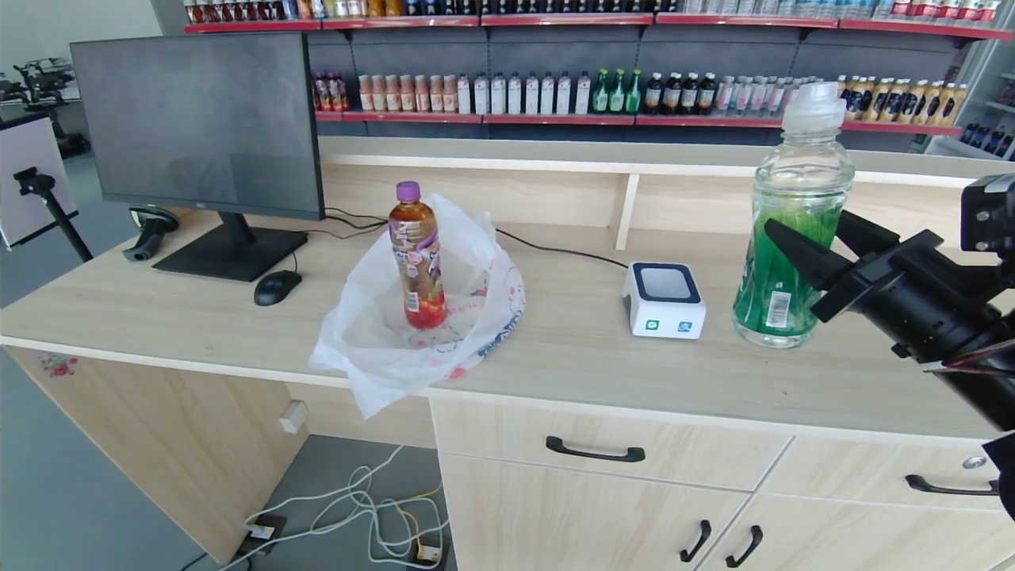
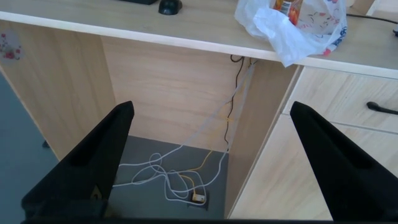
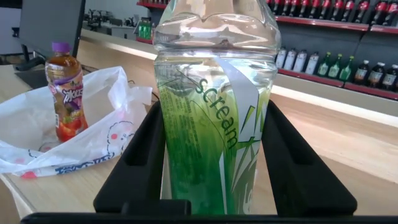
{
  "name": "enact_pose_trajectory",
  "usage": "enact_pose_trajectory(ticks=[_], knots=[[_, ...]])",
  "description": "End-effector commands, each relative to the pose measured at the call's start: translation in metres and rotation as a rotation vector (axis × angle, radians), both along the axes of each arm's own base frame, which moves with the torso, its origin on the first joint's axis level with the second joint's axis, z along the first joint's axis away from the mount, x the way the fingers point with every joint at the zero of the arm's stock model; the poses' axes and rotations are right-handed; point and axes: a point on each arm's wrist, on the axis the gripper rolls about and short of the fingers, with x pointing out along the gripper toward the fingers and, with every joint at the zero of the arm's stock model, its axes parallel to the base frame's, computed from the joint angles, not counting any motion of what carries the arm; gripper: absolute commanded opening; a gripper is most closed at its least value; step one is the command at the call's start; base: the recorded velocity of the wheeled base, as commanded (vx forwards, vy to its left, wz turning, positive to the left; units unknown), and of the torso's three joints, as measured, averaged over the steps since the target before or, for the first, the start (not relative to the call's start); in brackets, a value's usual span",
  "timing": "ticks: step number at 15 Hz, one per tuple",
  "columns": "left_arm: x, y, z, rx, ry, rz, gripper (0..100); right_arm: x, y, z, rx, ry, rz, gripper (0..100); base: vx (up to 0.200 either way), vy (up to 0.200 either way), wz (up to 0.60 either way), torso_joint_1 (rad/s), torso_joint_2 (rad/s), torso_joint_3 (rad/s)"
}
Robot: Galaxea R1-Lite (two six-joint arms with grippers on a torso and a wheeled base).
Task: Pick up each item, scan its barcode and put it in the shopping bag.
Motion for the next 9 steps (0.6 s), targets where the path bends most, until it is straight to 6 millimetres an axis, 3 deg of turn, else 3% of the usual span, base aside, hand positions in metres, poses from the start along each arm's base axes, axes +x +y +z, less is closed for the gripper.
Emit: enact_pose_trajectory(ticks=[1,9], knots=[[0.0001,0.0,0.0001,0.0,0.001,0.001,100,0.002,-0.0016,-0.0006,0.001,0.001,-0.008,0,0.0,0.0,0.0,0.0,0.0,0.0],[0.0001,0.0,0.0001,0.0,0.001,0.001,100,0.0011,-0.0033,0.0002,0.002,-0.002,-0.014,0,0.0,0.0,0.0,0.0,0.0,0.0]])
